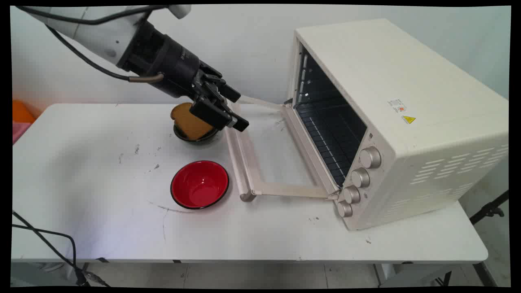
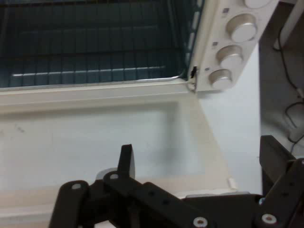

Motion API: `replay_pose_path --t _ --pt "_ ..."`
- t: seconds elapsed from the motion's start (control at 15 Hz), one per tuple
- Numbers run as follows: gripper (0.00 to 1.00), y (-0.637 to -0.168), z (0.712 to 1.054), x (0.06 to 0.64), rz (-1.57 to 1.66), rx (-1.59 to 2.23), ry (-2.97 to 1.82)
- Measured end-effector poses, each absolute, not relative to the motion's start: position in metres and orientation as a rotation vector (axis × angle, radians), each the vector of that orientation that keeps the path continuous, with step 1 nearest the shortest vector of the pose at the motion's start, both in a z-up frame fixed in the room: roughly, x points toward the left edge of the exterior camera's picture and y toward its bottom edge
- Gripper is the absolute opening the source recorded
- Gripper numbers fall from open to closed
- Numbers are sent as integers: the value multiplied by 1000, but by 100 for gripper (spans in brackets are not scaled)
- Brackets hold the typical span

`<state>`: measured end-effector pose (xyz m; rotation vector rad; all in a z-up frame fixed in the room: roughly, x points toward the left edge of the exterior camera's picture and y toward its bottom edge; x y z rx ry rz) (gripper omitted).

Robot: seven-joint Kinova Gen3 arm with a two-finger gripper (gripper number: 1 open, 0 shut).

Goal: Close the oven

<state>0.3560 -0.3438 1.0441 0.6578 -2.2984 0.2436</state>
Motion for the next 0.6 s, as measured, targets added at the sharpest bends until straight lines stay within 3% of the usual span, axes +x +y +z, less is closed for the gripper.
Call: replay_pose_path --t 0.6 --pt "100 -396 985 385 356 690 -2396"
